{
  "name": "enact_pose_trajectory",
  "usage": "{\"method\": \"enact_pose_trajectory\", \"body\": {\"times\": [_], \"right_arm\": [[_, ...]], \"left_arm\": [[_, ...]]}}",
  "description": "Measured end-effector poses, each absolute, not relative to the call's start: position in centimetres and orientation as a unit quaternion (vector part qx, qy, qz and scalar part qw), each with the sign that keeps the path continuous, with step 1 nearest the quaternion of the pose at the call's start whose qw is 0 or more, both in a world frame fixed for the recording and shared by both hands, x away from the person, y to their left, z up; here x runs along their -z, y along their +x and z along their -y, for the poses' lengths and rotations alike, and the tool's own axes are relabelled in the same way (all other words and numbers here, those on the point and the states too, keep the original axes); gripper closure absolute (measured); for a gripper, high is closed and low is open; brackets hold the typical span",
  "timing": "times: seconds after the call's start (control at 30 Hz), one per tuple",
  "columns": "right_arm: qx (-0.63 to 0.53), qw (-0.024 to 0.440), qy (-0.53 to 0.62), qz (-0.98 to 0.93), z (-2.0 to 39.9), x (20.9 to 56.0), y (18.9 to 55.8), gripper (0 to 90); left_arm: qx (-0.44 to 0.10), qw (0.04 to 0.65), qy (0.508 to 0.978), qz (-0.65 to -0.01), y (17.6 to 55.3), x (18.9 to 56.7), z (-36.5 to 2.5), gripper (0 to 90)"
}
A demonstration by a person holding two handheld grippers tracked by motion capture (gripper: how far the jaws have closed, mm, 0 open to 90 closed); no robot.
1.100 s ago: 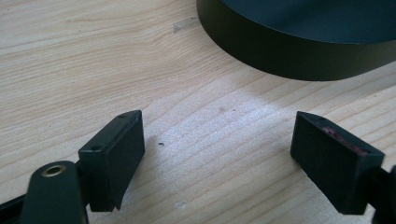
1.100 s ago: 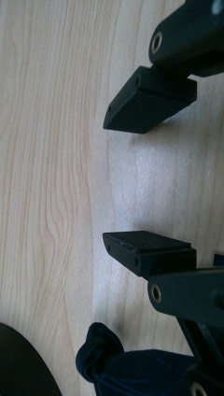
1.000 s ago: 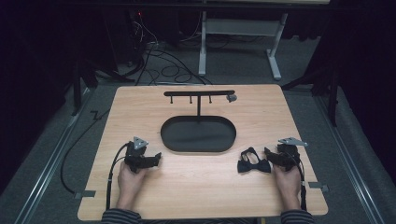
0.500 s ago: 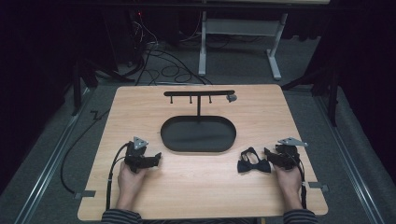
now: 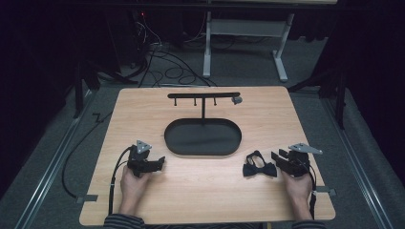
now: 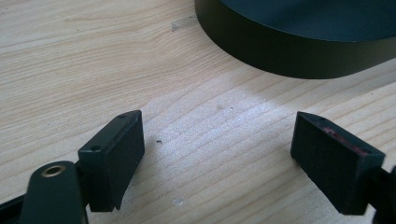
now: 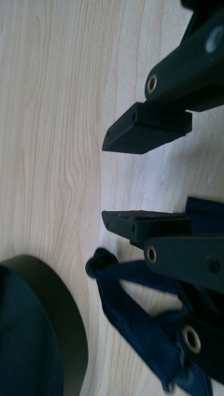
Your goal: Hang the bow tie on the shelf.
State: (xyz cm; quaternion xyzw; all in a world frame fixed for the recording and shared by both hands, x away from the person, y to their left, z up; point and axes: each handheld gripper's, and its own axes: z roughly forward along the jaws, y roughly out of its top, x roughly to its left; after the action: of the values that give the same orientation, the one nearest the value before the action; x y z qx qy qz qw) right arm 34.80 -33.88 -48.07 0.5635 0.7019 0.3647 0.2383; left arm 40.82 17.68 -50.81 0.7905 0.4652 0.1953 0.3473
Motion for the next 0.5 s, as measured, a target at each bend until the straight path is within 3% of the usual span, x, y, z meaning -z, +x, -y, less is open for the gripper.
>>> {"method": "enact_pose_trajectory", "body": {"times": [0.5], "right_arm": [[-0.392,0.225,0.531,-0.717,31.8,46.3,33.5,62.8]], "left_arm": [[-0.195,0.348,0.791,-0.464,40.8,50.8,-17.7,17.9]]}}
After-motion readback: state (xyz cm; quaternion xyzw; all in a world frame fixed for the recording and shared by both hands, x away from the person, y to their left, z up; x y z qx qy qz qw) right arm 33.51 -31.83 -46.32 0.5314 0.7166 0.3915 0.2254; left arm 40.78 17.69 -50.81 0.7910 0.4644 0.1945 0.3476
